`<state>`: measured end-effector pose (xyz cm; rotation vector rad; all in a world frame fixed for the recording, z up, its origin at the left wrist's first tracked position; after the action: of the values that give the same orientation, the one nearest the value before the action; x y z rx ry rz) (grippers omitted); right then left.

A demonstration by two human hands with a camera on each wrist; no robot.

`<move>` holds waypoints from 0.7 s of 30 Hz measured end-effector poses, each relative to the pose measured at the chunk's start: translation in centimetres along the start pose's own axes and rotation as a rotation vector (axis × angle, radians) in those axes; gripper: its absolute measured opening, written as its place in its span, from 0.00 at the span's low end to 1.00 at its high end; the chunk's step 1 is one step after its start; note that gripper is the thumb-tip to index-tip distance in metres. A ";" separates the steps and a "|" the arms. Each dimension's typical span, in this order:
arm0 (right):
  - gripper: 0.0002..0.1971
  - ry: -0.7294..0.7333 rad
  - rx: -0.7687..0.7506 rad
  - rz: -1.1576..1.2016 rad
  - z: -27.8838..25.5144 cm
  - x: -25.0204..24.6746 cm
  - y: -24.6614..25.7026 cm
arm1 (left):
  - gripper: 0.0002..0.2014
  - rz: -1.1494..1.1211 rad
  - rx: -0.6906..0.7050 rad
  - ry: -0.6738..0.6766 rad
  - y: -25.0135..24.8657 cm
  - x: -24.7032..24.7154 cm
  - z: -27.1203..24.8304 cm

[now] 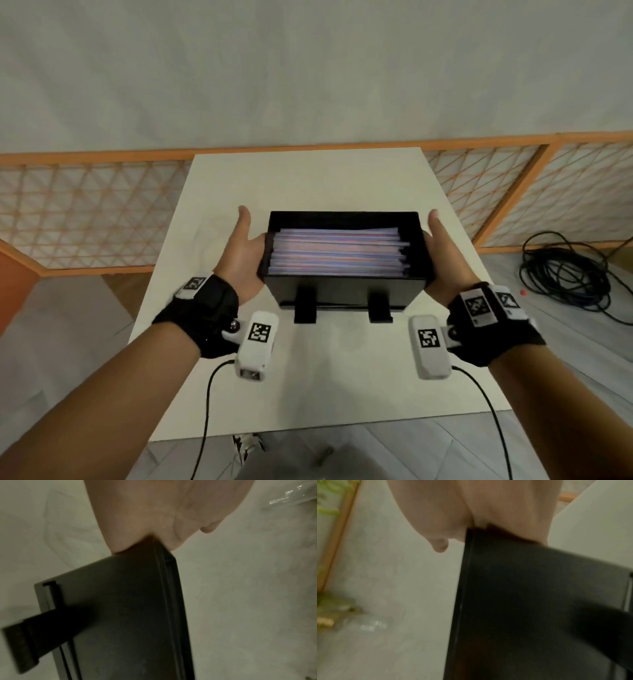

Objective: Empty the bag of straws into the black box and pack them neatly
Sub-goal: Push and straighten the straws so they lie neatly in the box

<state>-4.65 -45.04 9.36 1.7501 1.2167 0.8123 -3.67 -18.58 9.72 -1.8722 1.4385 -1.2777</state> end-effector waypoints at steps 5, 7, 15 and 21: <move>0.32 -0.054 -0.015 -0.066 0.8 -0.7 0.7 | 0.47 0.027 -0.041 -0.020 2.0 -0.2 0.2; 0.25 0.045 0.018 -0.120 0.9 1.1 0.6 | 0.50 -0.024 -0.082 -0.021 1.8 -1.5 0.7; 0.18 -0.059 0.019 -0.346 3.6 0.6 0.2 | 0.46 0.016 -0.044 0.013 2.4 -0.2 1.1; 0.18 -0.124 -0.093 -0.400 4.8 -0.3 -1.7 | 0.41 0.255 -0.041 -0.082 1.9 -0.9 3.3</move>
<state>-1.31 -46.32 5.65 1.3964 1.3614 0.5076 -1.74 -18.98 6.30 -1.6806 1.6098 -1.0457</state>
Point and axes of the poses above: each hand's wrist, its own z-axis towards the middle knuckle, its own x-axis out of the palm, y = z × x, the point moved 5 cm from there along z, towards the middle knuckle, and after that the axes turned 13 degrees about -y, right-handed, at the moved point
